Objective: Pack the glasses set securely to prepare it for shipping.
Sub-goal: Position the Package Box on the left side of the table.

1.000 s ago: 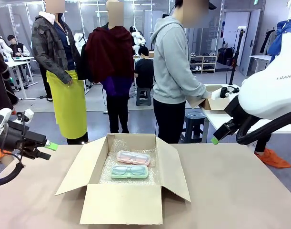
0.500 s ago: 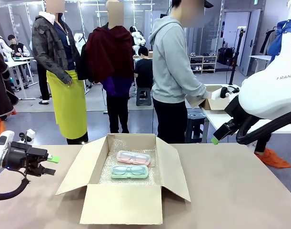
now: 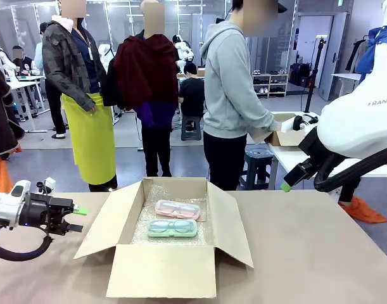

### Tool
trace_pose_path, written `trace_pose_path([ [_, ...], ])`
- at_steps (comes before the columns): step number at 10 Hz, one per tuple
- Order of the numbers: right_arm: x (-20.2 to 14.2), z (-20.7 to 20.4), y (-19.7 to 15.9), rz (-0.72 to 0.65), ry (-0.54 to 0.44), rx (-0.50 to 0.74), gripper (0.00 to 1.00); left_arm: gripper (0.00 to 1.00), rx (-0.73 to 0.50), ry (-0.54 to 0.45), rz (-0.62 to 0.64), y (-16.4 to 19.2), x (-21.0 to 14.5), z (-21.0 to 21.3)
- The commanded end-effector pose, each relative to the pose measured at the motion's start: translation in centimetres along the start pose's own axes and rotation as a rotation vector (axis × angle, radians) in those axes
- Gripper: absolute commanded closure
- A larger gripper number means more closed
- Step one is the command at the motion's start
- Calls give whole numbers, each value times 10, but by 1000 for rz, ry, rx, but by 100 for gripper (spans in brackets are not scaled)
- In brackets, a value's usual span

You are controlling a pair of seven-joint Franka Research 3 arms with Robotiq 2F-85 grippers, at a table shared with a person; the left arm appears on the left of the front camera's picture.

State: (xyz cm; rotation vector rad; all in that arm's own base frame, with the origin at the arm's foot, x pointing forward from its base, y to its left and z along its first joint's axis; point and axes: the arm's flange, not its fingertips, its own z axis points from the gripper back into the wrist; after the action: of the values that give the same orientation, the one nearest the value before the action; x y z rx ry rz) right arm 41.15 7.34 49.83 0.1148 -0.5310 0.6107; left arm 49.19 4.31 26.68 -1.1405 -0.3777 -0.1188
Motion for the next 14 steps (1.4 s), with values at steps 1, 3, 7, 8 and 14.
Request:
trace_pose_path([
  [1,3,0,3,-16,13,0,0,0,-48,-16,51,6,17,-13],
  [3,3,0,3,-16,13,0,0,0,-45,-15,60,7,30,-30],
  [7,3,0,3,-16,13,0,0,0,-147,-20,107,8,39,-48],
  [8,3,0,3,-16,13,0,0,0,-173,-15,123,9,38,-49],
  [14,3,0,3,-16,13,0,0,35,-226,20,116,4,30,-45],
])
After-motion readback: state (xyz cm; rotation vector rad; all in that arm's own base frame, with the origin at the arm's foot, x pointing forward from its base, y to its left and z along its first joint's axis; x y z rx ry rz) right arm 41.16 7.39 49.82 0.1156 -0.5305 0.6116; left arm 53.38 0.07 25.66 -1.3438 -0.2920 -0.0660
